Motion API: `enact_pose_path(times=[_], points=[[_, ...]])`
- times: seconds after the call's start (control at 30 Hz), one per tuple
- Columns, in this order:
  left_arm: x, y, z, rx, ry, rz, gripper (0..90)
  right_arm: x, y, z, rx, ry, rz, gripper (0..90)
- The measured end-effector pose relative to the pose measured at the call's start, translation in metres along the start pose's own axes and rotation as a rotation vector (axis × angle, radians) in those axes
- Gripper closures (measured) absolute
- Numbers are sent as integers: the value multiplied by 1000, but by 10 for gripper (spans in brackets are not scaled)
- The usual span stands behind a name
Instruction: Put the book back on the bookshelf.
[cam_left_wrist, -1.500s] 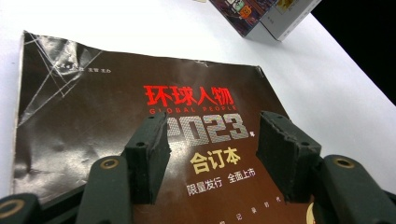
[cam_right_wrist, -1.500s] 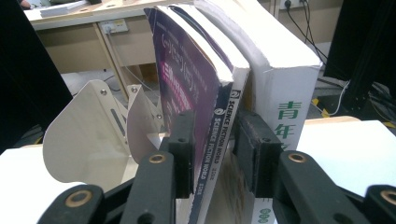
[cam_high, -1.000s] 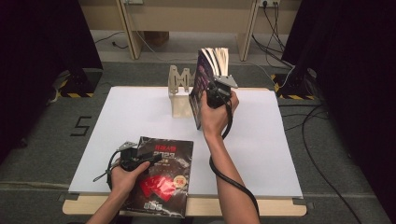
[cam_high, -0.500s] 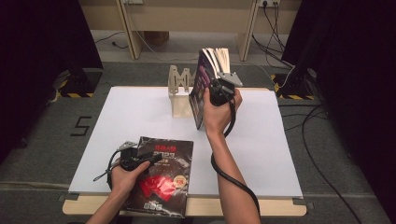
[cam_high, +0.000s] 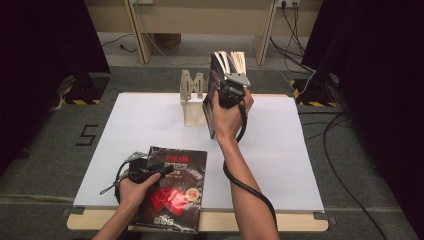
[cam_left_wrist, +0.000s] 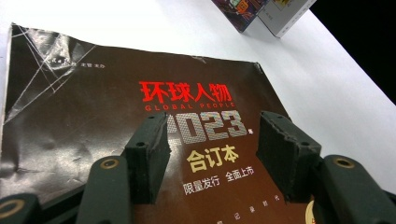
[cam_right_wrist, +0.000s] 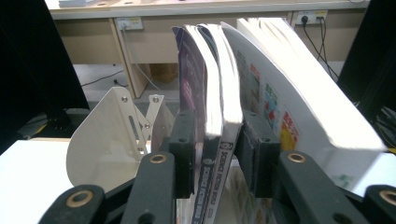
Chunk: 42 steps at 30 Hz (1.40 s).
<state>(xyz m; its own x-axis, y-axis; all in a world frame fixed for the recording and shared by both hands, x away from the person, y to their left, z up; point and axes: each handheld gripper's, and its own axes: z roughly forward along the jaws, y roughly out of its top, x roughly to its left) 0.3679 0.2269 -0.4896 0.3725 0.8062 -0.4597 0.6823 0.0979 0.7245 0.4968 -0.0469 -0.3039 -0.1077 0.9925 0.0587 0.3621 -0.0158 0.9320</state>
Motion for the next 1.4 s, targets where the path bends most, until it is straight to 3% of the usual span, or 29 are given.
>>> enact_pose_path(times=[0.23, 0.93, 1.2, 1.4], points=[[1, 0, 0, -1, 1, 0, 426, 5, 9, 13, 39, 33, -25, 692], [1, 1, 1, 3, -6, 1, 427, 18, 40, 50, 248, 86, -67, 695], [2, 0, 1, 10, -4, -1, 428, 20, 41, 57, 259, 84, -73, 729], [2, 0, 1, 11, -5, -1, 429, 21, 45, 61, 275, 69, -104, 748]])
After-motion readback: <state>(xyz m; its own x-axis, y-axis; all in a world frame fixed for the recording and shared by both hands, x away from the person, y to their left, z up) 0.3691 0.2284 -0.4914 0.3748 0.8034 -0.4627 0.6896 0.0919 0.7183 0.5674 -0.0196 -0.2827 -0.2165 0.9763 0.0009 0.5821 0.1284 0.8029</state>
